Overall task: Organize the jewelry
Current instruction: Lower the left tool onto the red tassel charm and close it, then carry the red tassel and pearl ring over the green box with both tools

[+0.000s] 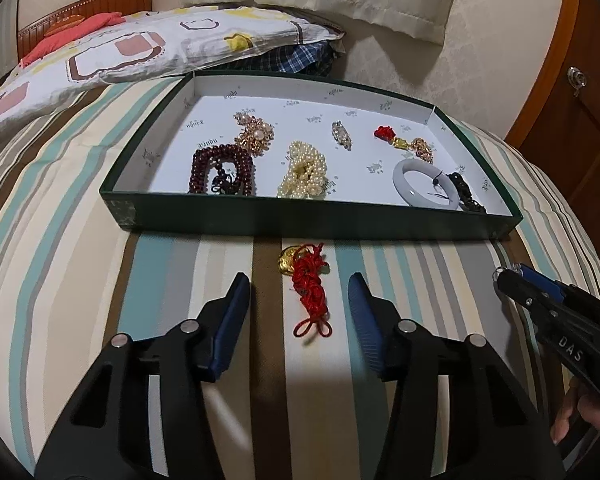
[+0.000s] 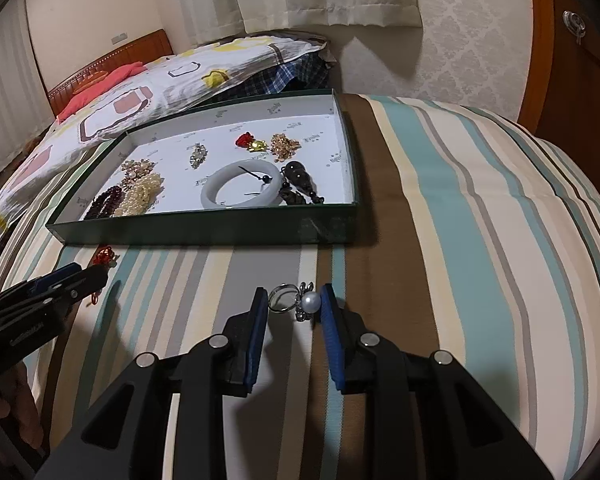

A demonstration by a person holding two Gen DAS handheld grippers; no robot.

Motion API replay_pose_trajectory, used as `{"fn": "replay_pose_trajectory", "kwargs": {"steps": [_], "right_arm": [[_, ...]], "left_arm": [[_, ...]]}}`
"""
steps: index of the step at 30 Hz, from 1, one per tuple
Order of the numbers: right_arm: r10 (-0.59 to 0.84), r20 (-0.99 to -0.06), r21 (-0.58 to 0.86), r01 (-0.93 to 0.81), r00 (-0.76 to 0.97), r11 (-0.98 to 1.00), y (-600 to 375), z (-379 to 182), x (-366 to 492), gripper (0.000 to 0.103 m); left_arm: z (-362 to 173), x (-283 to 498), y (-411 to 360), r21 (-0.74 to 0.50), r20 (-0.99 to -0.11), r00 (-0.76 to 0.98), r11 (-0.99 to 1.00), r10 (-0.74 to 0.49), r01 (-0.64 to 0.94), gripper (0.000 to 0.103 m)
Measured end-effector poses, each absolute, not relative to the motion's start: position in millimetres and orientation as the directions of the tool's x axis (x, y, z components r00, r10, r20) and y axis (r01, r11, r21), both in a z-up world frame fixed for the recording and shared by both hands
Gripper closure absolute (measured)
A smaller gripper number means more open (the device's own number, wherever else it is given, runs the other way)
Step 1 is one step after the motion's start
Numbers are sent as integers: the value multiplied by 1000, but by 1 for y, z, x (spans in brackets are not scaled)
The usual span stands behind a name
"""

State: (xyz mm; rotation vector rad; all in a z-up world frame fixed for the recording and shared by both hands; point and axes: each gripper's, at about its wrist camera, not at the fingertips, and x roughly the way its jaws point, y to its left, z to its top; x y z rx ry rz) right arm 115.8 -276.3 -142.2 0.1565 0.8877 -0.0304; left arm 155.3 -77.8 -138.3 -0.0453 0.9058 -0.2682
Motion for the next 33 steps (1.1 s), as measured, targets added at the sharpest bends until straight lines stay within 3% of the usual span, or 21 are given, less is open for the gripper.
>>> {"fn": "replay_pose_trajectory", "kwargs": {"steps": [10, 33], "right_arm": [[44, -771, 124, 82, 635, 989, -273, -141, 117, 75], [50, -740, 124, 62, 671, 990, -266, -131, 115, 75]], "left_arm": [[-139, 157, -78, -164, -774, 575, 961, -266, 225, 91], [-125, 146, -71, -181, -721, 629, 955, -291, 235, 94]]}}
